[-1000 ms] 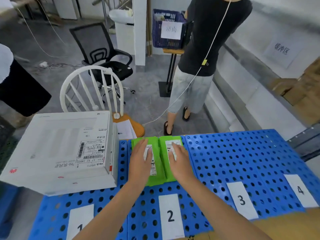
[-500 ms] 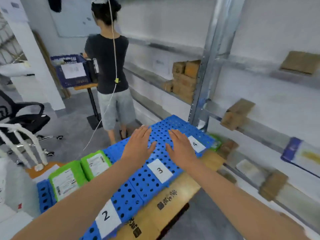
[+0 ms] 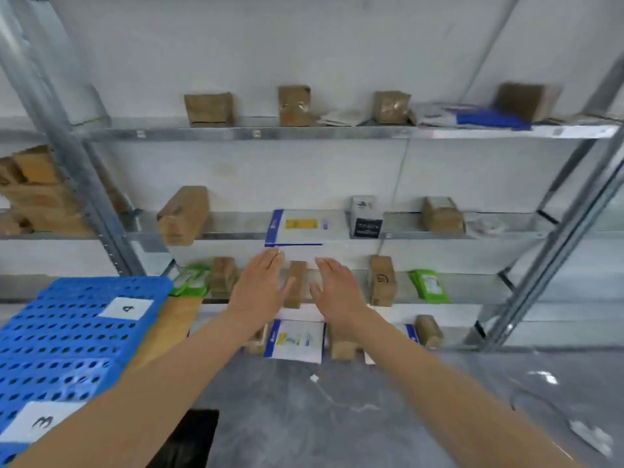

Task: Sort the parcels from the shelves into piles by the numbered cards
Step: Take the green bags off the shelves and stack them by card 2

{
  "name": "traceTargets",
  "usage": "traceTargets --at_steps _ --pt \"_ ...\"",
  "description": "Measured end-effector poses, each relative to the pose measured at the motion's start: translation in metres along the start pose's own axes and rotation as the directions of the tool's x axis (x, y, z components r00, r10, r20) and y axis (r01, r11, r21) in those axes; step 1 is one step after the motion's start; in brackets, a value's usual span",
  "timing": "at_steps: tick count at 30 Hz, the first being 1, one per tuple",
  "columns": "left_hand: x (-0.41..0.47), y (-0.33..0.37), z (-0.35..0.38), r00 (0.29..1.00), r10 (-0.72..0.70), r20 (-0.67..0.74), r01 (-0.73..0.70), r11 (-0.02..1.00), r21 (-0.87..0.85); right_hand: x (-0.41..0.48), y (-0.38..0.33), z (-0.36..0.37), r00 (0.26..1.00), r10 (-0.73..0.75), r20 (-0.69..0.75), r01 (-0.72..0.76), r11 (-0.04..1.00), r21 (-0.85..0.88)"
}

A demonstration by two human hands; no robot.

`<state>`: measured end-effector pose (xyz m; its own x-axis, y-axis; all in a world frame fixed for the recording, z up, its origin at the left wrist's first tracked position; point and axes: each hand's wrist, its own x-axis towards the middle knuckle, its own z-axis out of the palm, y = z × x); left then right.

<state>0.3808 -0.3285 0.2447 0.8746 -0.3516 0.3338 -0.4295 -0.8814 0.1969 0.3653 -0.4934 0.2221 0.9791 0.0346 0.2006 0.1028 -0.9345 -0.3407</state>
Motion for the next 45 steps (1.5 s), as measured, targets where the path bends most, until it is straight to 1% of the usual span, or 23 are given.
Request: traceTargets --at_steps 4,8,11,13,15,19,22,25,29,33,35,38,42,45 --pt "0.029 0.081 0.036 0.988 0.151 0.044 -0.147 0.986 -0.084 -0.034 0.076 -0.032 0.987 0.157 -0.047 -0.158 0.987 -0.023" --pt "0.047 0.149 0.066 0.949 0.298 0.101 -0.281 0.947 -0.153 -0.066 0.138 -0.051 0.948 0.307 -0.082 -0.309 0.951 -0.011" --pt "0.063 0.191 0.088 0.925 0.366 0.097 -0.338 0.914 -0.224 -0.083 0.176 -0.064 0.913 0.399 -0.081 -0.403 0.915 -0.037" --pt "0.076 0.215 0.106 0.916 0.386 0.11 -0.348 0.9 -0.262 -0.087 0.201 -0.069 0.889 0.452 -0.065 -0.456 0.889 -0.046" --pt "0.091 0.236 0.124 0.906 0.402 0.13 -0.351 0.888 -0.296 -0.084 0.228 -0.074 0.873 0.483 -0.065 -0.486 0.873 -0.045" --pt "0.128 0.267 0.163 0.879 0.444 0.173 -0.383 0.875 -0.297 -0.063 0.274 -0.089 0.845 0.531 -0.057 -0.533 0.845 -0.041" --pt "0.165 0.287 0.196 0.877 0.439 0.199 -0.372 0.879 -0.297 -0.038 0.312 -0.098 0.844 0.535 -0.048 -0.537 0.843 -0.04" --pt "0.203 0.306 0.227 0.868 0.433 0.243 -0.36 0.886 -0.292 -0.011 0.35 -0.1 0.843 0.537 -0.006 -0.537 0.843 -0.031" --pt "0.257 0.33 0.267 0.873 0.408 0.268 -0.326 0.896 -0.302 0.026 0.409 -0.095 0.847 0.53 0.044 -0.526 0.847 -0.079" --pt "0.293 0.346 0.317 0.859 0.388 0.334 -0.293 0.908 -0.301 0.052 0.468 -0.083 0.836 0.544 0.074 -0.537 0.838 -0.101" --pt "0.304 0.352 0.335 0.856 0.36 0.371 -0.26 0.92 -0.293 0.061 0.49 -0.076 0.816 0.565 0.122 -0.553 0.825 -0.12" --pt "0.321 0.358 0.364 0.866 0.319 0.385 -0.223 0.936 -0.272 0.083 0.521 -0.061 0.783 0.597 0.174 -0.586 0.802 -0.118" --pt "0.342 0.369 0.407 0.871 0.259 0.418 -0.174 0.957 -0.231 0.114 0.564 -0.038 0.806 0.535 0.253 -0.516 0.845 -0.144" --pt "0.361 0.373 0.443 0.886 0.222 0.407 -0.152 0.969 -0.197 0.136 0.607 -0.018 0.826 0.48 0.294 -0.457 0.877 -0.147"
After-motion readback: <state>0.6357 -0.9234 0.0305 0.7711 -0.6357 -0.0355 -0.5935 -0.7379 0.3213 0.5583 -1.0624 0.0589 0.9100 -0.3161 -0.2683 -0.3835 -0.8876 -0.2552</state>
